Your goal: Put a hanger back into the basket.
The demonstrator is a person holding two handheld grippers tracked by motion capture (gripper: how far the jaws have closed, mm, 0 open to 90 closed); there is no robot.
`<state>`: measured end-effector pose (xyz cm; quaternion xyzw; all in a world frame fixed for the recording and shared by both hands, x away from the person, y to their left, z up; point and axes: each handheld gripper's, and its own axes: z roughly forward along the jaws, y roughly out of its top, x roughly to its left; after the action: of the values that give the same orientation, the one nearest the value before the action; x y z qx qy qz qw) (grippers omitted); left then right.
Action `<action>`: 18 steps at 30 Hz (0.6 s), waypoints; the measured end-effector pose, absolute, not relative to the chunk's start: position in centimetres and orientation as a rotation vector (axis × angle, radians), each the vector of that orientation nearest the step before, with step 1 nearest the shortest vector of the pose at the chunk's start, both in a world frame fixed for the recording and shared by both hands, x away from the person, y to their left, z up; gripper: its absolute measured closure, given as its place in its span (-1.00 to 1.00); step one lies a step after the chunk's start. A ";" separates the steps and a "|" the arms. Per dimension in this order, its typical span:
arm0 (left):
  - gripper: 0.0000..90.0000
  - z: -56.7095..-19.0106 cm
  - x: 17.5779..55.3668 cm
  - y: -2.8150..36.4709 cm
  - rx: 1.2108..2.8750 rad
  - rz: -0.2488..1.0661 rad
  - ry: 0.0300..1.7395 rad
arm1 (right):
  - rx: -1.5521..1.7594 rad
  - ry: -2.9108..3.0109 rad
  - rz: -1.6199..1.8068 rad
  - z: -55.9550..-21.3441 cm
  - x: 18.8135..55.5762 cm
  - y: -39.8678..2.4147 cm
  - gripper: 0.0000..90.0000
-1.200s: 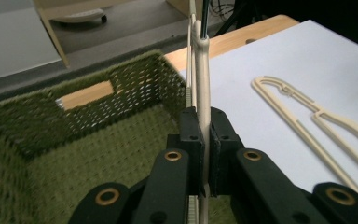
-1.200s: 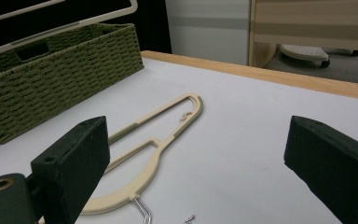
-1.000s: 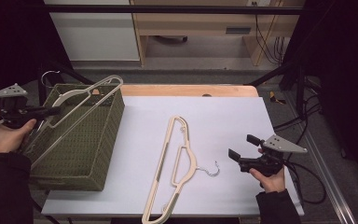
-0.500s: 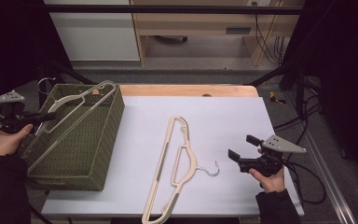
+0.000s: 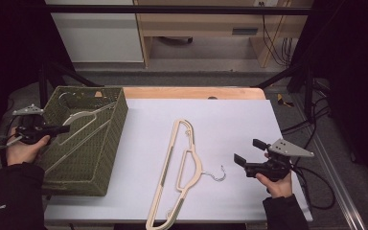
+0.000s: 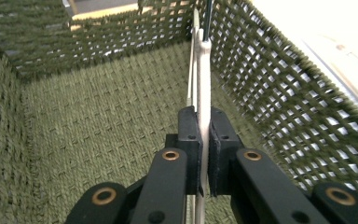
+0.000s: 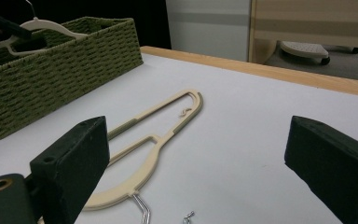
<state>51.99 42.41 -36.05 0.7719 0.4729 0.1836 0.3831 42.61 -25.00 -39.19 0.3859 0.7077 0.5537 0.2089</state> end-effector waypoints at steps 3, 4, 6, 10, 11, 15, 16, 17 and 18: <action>0.87 -36.5 52.0 42.6 1.945 0.477 1.243 | 1.076 1.970 1.542 -39.2 42.6 -25.0 -0.85; 0.86 -36.6 52.0 42.9 1.927 0.481 1.260 | 1.070 1.971 1.539 -39.2 42.6 -25.0 -0.85; 0.85 -36.8 52.1 43.3 1.898 0.502 1.301 | 1.069 1.971 1.541 -39.2 42.6 -25.0 -0.84; 0.78 -37.0 52.5 43.5 1.915 0.592 1.397 | 1.075 1.970 1.535 -39.2 42.6 -24.9 -0.85; 0.76 -37.2 52.5 43.8 1.926 0.602 1.432 | 1.072 1.973 1.532 -39.3 42.6 -24.9 -0.85; 0.75 -38.0 52.4 44.9 1.909 0.597 1.525 | 1.071 1.974 1.533 -39.3 42.6 -24.9 -0.85; 0.75 -38.2 52.4 45.1 1.898 0.588 1.542 | 1.071 1.974 1.532 -39.3 42.6 -24.9 -0.85; 0.75 -38.2 52.4 45.1 1.898 0.588 1.542 | 1.071 1.974 1.532 -39.3 42.6 -24.9 -0.85; 0.75 -38.3 52.4 45.2 1.903 0.585 1.553 | 1.071 1.973 1.533 -39.3 42.6 -24.9 -0.85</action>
<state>52.39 45.20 -38.34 0.7182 0.5860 0.2208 0.3034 42.65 -24.87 -39.28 0.3852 0.7097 0.5513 0.2099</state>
